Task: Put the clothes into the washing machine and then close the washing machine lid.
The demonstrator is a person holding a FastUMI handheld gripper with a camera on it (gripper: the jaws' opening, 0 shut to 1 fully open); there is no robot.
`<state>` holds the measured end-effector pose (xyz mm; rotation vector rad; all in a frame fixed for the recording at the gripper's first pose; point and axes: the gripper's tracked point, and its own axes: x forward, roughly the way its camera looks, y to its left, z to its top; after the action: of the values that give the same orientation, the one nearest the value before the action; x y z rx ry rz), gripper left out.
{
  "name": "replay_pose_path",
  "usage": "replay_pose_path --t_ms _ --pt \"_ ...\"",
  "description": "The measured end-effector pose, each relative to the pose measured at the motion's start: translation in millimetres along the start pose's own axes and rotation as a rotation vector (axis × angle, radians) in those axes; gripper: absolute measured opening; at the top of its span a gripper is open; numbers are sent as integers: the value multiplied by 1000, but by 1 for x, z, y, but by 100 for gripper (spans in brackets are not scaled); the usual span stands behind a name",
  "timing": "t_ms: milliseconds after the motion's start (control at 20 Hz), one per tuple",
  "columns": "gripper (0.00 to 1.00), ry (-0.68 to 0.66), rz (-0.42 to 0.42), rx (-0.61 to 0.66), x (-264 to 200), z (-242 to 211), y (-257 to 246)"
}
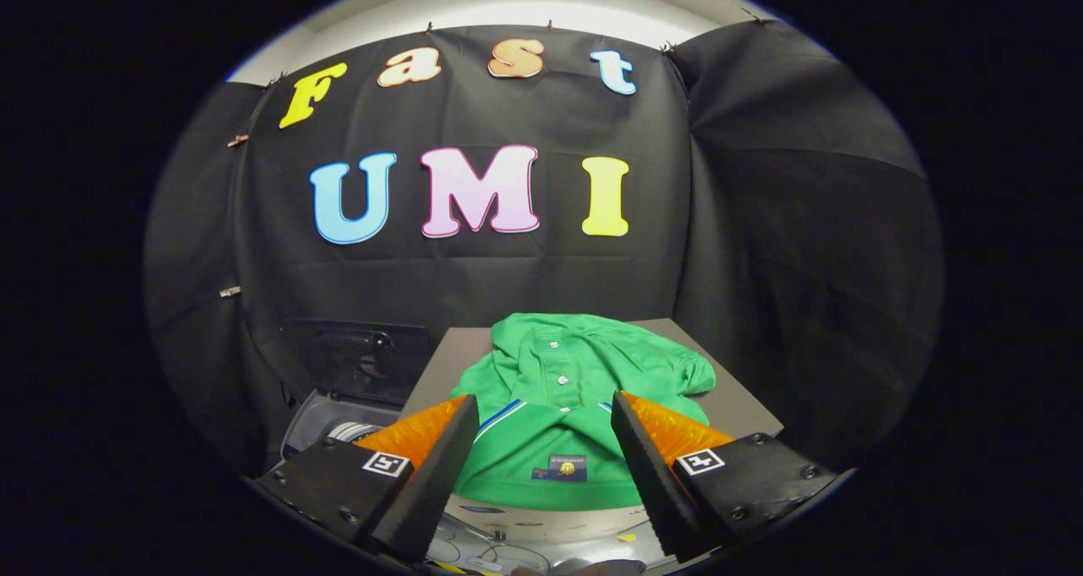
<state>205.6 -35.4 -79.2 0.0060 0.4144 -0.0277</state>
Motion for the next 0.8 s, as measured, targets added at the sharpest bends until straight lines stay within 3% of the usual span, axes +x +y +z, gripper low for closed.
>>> replay_pose_path --t_ms 550,800 --pt "99 172 -14 19 87 -8 -3" --pt "99 291 -31 8 111 -41 -3"
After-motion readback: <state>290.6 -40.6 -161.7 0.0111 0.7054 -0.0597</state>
